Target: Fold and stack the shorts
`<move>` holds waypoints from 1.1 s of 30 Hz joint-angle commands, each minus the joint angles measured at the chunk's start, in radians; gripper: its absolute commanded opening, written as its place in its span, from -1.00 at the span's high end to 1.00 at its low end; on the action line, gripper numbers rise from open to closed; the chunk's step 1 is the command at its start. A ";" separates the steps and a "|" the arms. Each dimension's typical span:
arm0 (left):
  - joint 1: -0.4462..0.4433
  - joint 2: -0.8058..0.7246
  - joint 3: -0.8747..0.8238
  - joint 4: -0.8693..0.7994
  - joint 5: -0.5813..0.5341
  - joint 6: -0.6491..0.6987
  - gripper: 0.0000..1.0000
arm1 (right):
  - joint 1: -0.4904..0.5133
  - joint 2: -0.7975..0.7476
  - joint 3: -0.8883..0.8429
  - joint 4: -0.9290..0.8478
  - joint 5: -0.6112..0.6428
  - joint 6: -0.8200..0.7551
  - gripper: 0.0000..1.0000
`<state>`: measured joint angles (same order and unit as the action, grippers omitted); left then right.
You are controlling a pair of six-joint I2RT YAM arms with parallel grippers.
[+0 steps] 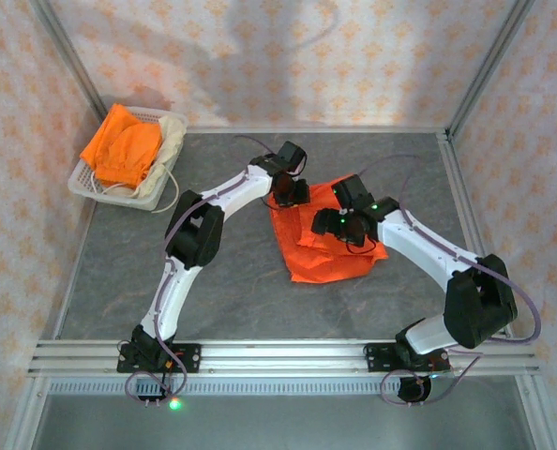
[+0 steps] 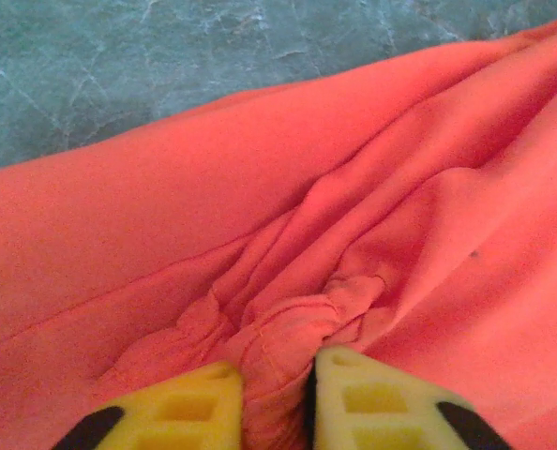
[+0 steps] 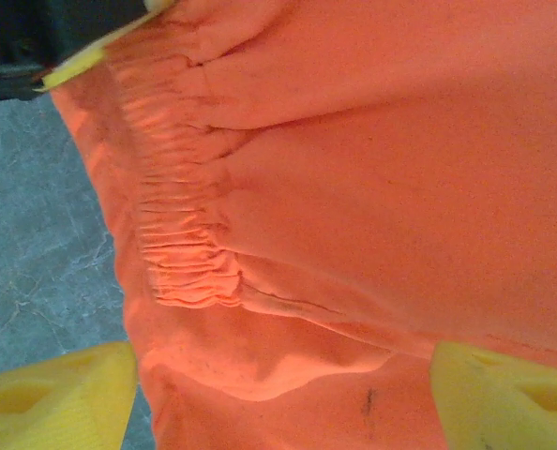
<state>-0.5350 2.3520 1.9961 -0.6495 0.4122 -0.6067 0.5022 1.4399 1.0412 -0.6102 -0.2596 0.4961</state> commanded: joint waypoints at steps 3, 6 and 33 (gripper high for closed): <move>-0.006 -0.086 0.016 -0.080 -0.039 0.038 1.00 | -0.005 -0.022 -0.040 0.035 0.019 0.020 -0.61; -0.008 -0.161 0.002 -0.118 -0.052 0.048 1.00 | -0.003 -0.029 -0.062 0.045 0.013 0.022 -0.61; 0.072 -0.483 -0.587 0.052 -0.165 0.067 -0.40 | 0.289 0.094 0.058 0.024 0.125 0.009 -0.65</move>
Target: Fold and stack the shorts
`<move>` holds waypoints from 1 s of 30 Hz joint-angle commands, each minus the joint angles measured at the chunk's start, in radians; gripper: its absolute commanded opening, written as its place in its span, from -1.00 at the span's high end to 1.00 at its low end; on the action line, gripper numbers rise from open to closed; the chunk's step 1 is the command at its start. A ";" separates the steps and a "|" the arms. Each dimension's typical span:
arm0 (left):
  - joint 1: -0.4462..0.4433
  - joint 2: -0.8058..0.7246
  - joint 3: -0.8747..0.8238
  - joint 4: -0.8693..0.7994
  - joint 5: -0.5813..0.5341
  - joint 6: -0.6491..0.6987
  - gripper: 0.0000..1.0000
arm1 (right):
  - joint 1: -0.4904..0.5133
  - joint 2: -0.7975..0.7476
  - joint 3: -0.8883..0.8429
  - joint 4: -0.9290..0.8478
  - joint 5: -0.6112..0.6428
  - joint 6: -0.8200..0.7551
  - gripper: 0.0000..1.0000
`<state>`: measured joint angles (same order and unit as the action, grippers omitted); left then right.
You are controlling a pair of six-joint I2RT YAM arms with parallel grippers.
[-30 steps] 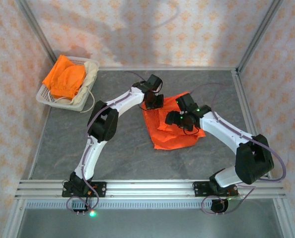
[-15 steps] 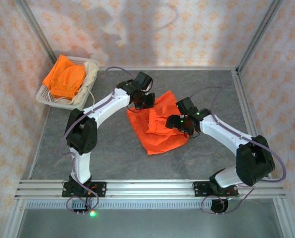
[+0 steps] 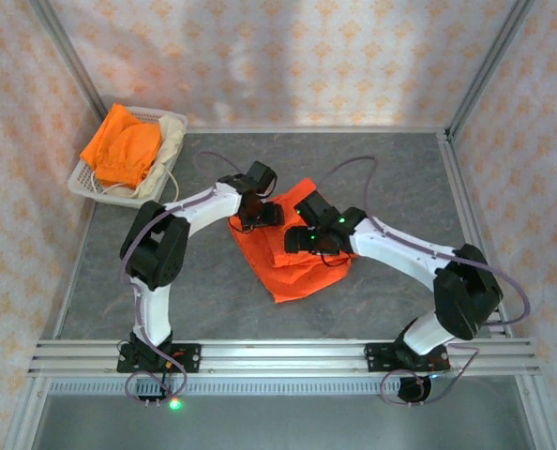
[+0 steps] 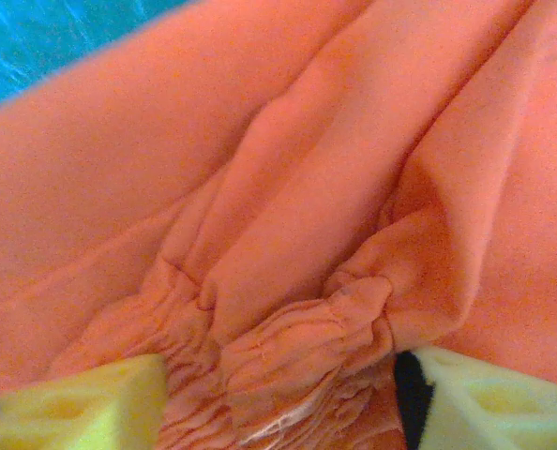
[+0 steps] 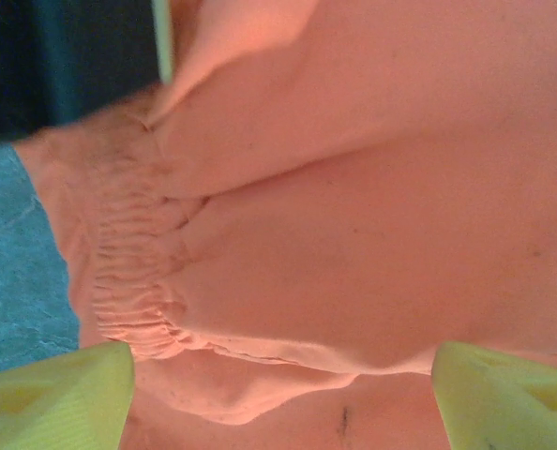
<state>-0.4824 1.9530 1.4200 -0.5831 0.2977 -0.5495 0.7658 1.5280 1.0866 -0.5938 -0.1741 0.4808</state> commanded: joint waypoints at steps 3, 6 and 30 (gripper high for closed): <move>0.024 -0.106 -0.026 -0.027 -0.047 0.010 -0.41 | 0.061 0.013 0.016 0.025 0.062 0.022 -0.66; 0.027 -0.122 -0.049 -0.015 -0.049 0.010 -0.48 | 0.091 0.035 0.031 0.025 0.092 0.013 -0.66; 0.027 0.034 -0.087 0.063 0.048 -0.052 0.25 | 0.181 0.336 0.196 -0.057 0.223 0.097 -0.22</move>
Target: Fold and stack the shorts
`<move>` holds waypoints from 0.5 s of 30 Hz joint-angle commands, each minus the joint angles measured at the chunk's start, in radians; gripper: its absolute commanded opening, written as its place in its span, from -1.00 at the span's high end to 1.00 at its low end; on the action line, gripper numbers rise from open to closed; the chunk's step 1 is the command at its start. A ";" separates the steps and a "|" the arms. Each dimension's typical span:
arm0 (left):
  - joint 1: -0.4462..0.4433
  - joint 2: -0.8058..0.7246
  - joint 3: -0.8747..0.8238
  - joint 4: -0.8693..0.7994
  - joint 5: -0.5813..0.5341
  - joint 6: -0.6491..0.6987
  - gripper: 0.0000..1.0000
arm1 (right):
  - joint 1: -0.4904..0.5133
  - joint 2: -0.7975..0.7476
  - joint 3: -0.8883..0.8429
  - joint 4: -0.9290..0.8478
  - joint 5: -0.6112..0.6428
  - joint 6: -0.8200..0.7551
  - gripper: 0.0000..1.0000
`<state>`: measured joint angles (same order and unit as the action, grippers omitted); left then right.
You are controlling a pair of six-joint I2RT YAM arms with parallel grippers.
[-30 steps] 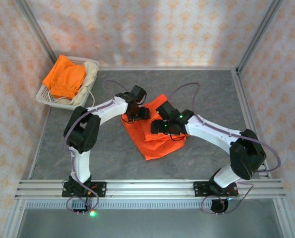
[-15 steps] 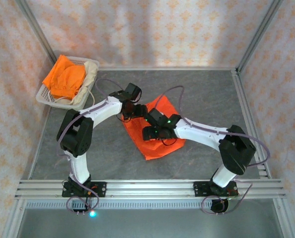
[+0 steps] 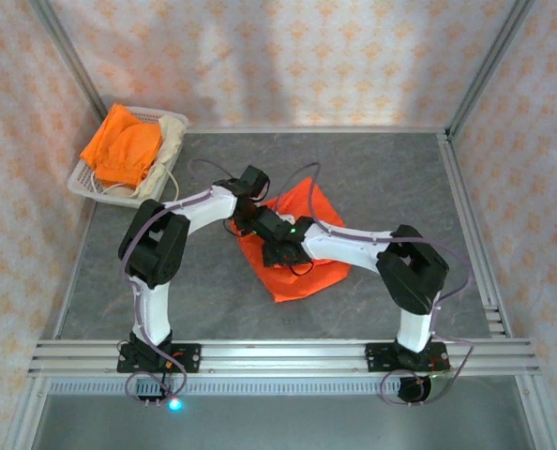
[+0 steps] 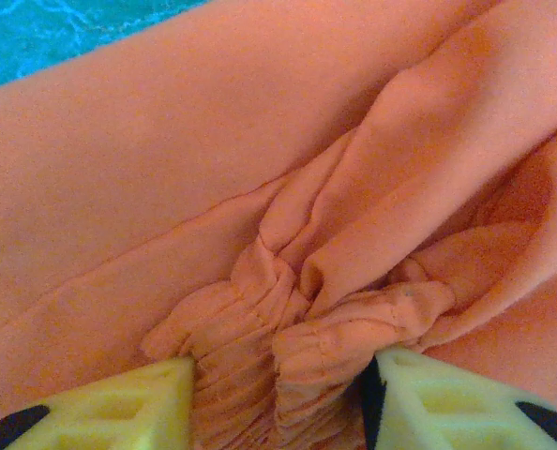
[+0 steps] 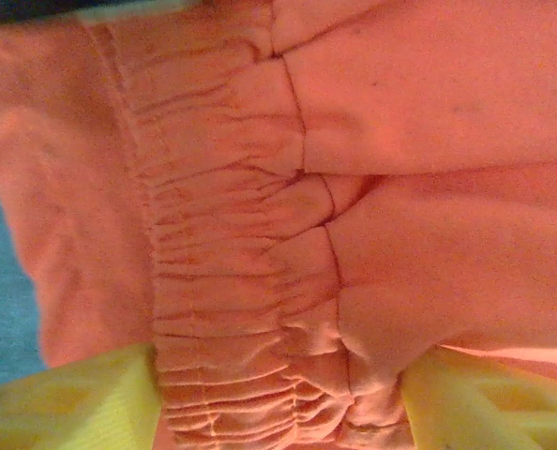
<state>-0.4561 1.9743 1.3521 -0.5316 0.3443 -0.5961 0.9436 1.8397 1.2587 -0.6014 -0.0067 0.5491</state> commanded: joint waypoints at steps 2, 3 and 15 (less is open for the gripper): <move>0.001 0.011 -0.016 0.006 -0.007 -0.004 0.45 | 0.003 0.036 0.024 -0.057 0.064 0.045 -0.04; 0.001 0.011 -0.016 0.005 -0.010 -0.002 0.53 | 0.003 0.042 0.025 -0.063 0.073 0.056 0.11; 0.002 -0.031 0.060 -0.039 -0.036 0.010 1.00 | 0.002 -0.021 0.066 -0.164 0.143 0.035 1.00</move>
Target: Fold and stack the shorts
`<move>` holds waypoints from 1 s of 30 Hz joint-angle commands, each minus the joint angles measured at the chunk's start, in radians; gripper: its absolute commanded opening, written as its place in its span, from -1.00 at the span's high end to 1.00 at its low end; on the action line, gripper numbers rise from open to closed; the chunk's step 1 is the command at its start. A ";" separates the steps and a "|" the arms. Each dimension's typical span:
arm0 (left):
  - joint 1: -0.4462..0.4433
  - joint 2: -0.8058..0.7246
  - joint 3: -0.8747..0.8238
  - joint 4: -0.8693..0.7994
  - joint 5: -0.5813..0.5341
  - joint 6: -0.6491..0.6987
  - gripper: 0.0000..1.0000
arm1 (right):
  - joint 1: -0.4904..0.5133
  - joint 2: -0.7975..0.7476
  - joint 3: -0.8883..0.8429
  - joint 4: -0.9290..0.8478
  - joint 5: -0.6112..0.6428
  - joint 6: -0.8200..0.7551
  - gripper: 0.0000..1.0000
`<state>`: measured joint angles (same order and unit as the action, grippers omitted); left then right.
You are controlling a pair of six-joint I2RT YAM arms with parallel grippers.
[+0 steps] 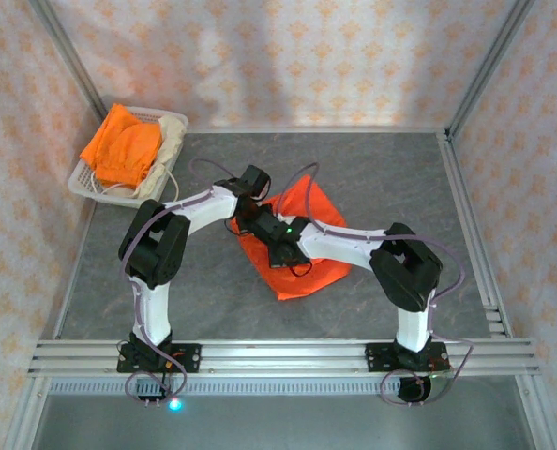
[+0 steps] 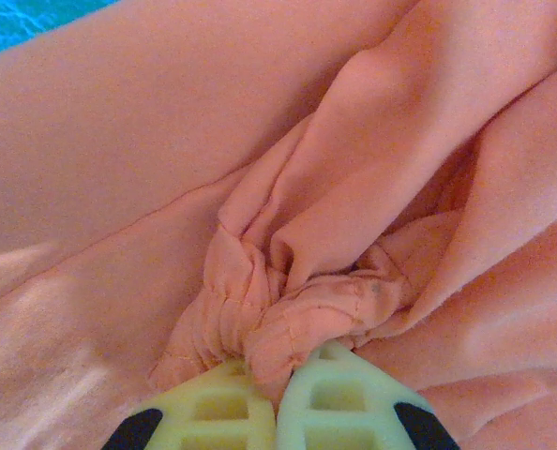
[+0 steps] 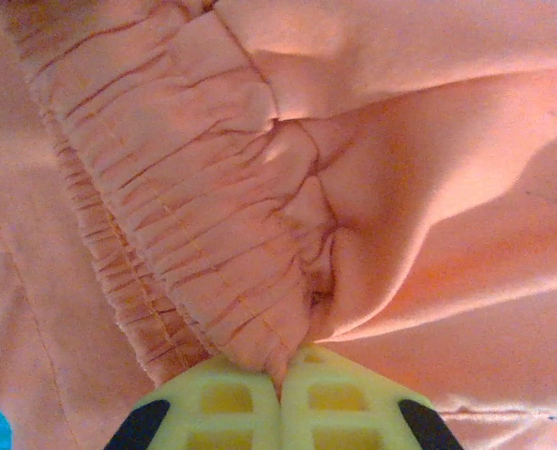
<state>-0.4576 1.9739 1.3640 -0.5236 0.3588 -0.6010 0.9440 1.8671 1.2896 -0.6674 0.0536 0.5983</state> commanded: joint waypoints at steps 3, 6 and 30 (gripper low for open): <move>0.004 -0.055 0.133 -0.108 -0.054 0.027 1.00 | 0.001 -0.102 0.081 -0.164 0.132 -0.051 1.00; 0.002 -0.058 0.239 -0.173 -0.054 0.043 1.00 | -0.007 -0.150 0.135 -0.236 0.168 -0.094 1.00; 0.085 -0.330 -0.305 0.013 -0.125 0.025 1.00 | 0.047 -0.089 -0.078 0.034 -0.459 0.016 0.72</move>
<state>-0.4107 1.6474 1.1309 -0.6453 0.3325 -0.5560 0.9798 1.7248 1.2774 -0.6930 -0.2058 0.5404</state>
